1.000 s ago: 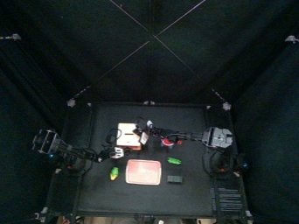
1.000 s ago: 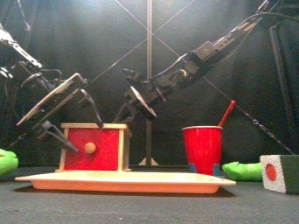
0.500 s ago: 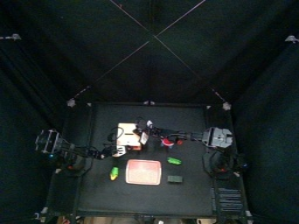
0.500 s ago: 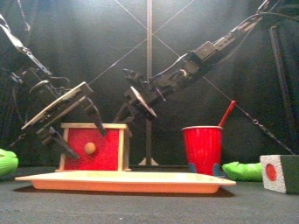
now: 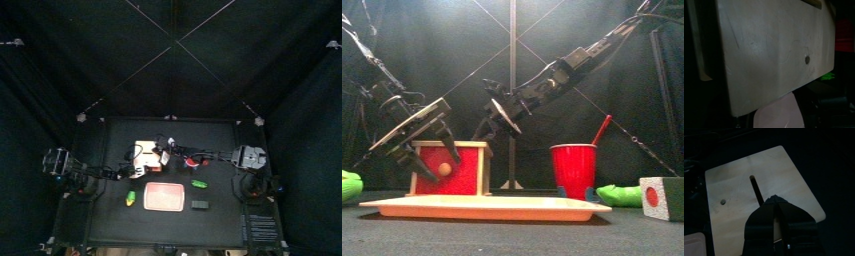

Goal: Grab drawer handle

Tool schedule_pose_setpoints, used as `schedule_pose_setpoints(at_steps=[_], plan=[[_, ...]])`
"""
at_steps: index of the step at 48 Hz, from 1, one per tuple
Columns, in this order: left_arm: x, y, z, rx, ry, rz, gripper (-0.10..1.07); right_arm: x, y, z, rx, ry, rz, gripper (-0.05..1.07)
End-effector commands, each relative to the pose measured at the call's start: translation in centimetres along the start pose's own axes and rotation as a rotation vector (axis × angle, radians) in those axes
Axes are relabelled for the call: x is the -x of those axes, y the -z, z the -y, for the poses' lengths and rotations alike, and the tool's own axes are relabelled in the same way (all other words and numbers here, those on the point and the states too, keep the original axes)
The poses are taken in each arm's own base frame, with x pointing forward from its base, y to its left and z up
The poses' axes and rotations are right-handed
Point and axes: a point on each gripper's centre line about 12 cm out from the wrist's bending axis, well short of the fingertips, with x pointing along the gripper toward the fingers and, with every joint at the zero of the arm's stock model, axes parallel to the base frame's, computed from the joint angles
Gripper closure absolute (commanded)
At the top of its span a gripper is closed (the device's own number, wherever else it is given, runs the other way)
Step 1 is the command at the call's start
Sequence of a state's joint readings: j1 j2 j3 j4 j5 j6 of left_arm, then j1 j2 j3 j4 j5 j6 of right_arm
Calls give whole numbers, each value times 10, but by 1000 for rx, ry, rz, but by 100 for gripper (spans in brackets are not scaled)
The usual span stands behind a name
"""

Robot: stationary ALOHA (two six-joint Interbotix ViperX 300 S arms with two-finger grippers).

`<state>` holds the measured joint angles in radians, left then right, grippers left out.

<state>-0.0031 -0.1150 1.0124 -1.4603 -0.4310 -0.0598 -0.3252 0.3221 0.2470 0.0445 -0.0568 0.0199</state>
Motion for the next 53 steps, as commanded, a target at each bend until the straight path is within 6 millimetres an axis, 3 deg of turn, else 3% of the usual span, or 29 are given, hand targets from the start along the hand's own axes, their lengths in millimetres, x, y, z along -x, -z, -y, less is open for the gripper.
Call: schedule_pose_setpoints(at_steps=[1, 10, 18, 53], plan=[[-1, -5, 7, 20, 13, 16, 22, 7, -11, 0, 1, 0, 18, 101], [-2, -5, 7, 20, 13, 13, 43, 7, -11, -1, 1, -2, 18, 101], [-1, -4, 4, 15, 6, 11, 53, 7, -10, 0, 1, 0, 17, 101], [2, -2, -1, -32, 15, -7, 55, 7, -13, -1, -3, -2, 24, 101]])
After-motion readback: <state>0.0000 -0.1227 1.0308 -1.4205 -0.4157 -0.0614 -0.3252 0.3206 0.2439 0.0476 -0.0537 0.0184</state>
